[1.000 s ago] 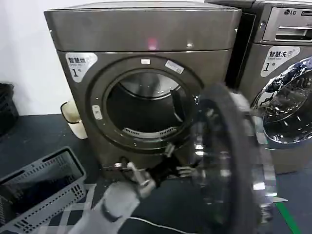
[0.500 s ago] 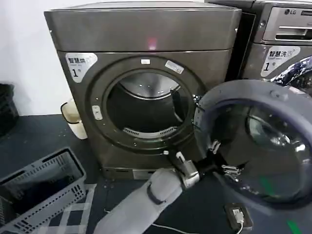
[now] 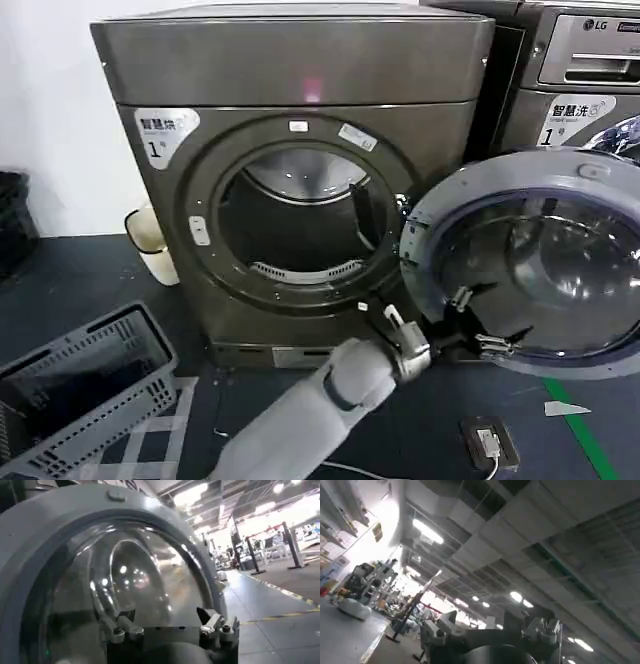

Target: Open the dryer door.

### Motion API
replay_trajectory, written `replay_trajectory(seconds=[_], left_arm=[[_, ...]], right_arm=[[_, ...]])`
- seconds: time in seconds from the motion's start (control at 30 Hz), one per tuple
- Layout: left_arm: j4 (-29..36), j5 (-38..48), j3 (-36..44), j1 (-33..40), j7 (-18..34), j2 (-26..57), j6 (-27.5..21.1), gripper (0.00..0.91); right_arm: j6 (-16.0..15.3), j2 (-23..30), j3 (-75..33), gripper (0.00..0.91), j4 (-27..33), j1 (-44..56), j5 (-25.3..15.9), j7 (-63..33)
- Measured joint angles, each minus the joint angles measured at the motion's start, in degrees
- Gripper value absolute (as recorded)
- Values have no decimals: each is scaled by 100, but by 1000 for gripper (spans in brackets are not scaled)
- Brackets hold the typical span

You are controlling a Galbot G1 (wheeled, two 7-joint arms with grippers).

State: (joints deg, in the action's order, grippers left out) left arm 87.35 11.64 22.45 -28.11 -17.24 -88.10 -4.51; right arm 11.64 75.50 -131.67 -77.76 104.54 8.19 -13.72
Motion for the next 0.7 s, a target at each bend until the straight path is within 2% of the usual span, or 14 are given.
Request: replay_trajectory(seconds=[0.17, 0.3, 0.4, 0.6, 0.7], left_arm=[[129, -182, -12, -118, -32, 55, -130, 907], [569, -458, -167, -302, -128, 474, -131, 907], [924, -488, -367, -455, -129, 1037, -91, 907], [1498, -569, -819, -833, -138, 2382, 79, 907], [1776, -1002, -1128, -1130, -149, 3139, 445, 907]], right_arm=[[-119, 2, 18, 907, -59, -39, 21, 142], [-245, -72, 32, 907, -51, -94, 247, 258], [-483, -87, 123, 907, -123, -158, 512, 342], [-655, -152, 255, 907, -347, -265, 850, 435], [-768, -226, 320, 907, -454, -292, 1015, 493]])
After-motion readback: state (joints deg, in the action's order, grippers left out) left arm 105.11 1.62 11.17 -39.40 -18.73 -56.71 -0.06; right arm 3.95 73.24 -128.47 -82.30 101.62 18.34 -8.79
